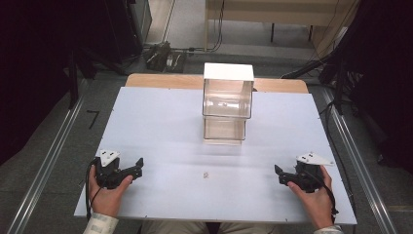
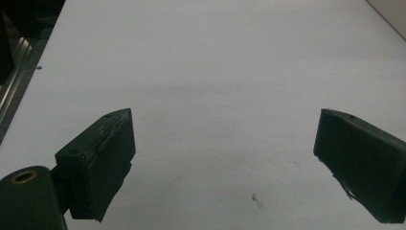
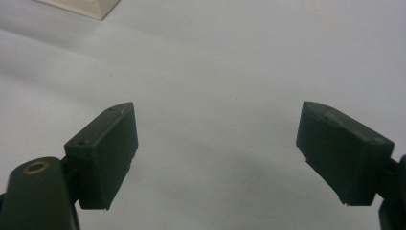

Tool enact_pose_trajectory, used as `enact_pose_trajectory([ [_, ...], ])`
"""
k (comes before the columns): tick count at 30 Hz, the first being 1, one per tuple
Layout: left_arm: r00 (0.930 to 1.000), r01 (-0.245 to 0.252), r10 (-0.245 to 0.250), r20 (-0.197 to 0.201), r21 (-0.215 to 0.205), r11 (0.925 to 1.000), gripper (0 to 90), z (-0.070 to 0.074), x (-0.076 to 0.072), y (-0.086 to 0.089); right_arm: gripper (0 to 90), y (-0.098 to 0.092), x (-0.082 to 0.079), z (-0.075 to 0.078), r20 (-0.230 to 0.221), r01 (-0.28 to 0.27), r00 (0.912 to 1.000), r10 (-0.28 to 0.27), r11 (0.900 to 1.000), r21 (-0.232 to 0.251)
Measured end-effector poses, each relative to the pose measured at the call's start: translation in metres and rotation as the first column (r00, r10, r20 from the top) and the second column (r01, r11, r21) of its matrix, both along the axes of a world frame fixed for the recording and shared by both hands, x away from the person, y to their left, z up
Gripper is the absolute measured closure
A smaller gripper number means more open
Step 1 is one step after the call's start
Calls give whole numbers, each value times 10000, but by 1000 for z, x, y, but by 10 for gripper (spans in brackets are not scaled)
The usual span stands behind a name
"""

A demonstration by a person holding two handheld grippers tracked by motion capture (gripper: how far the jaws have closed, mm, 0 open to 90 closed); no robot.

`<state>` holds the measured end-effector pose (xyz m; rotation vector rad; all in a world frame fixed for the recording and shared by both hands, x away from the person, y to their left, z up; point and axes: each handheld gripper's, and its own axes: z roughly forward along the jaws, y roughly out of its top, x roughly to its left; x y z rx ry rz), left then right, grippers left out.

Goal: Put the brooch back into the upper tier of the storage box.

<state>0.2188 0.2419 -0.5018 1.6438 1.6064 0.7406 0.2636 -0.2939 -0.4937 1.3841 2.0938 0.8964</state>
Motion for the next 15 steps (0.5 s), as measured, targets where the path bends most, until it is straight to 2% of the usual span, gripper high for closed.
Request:
enact_pose_trajectory([
  [4,10000,-42,42,-21,-3,10000,83,0,0,0,131,4,0,0,7,-120,9999,120,9999,88],
  [6,9998,-180,181,-85,149,9997,94,0,0,0,132,7,0,1,15,-205,9998,205,9998,83],
  [15,9998,-177,177,-51,121,9998,100,0,0,2,132,27,0,2,33,-684,9977,684,9976,85],
])
